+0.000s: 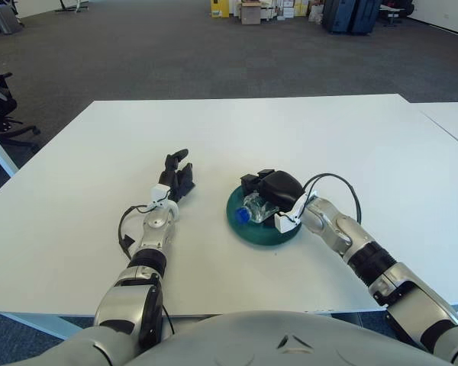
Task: Put the bottle into the plate.
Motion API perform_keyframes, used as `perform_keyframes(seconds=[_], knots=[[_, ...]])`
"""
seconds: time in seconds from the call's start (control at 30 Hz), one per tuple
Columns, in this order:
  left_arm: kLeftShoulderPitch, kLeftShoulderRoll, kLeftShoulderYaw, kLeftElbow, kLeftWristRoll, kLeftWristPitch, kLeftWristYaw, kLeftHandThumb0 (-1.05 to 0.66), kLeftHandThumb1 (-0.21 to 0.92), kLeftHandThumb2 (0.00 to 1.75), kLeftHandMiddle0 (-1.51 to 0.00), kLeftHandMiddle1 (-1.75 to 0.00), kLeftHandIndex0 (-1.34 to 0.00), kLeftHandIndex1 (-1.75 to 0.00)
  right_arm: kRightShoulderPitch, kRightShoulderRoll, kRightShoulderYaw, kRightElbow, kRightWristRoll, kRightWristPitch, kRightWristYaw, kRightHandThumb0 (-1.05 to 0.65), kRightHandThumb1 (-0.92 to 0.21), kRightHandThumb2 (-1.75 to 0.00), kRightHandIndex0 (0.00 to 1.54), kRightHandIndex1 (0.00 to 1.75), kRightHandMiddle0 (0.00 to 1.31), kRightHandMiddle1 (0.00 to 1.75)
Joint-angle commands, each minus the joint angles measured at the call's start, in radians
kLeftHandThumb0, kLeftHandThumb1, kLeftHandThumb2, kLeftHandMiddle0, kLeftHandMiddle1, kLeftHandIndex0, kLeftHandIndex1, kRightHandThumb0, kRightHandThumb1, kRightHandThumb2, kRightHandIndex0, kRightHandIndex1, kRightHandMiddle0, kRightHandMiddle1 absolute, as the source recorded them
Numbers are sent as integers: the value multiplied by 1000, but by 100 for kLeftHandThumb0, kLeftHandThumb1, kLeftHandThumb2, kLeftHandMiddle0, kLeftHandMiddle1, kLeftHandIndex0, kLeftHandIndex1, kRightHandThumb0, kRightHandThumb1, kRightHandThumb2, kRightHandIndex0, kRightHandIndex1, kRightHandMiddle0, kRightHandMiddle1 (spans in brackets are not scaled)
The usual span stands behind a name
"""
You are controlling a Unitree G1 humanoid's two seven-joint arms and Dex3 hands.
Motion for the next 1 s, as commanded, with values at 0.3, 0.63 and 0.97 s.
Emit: perform_keyframes(seconds=[0.3,0.63,0.97], knots=[[1,1,-4,-3,1,29,0,-74,92,86,-46,-12,0,-92,-27,-42,17,38,20,-96,32,-82,-80,-48,9,114,7,129],[5,3,-10,-27,10,59,11,-72,92,84,-44,-10,0,-88,-71,-92,12,63,88,-229,145,-104,-92,-56,0,3,0,12],[5,8,-20,-40,27,89,33,-72,92,84,-44,-9,0,-89,-84,-102,-6,71,124,-274,186,-105,-92,-59,0,0,0,0]])
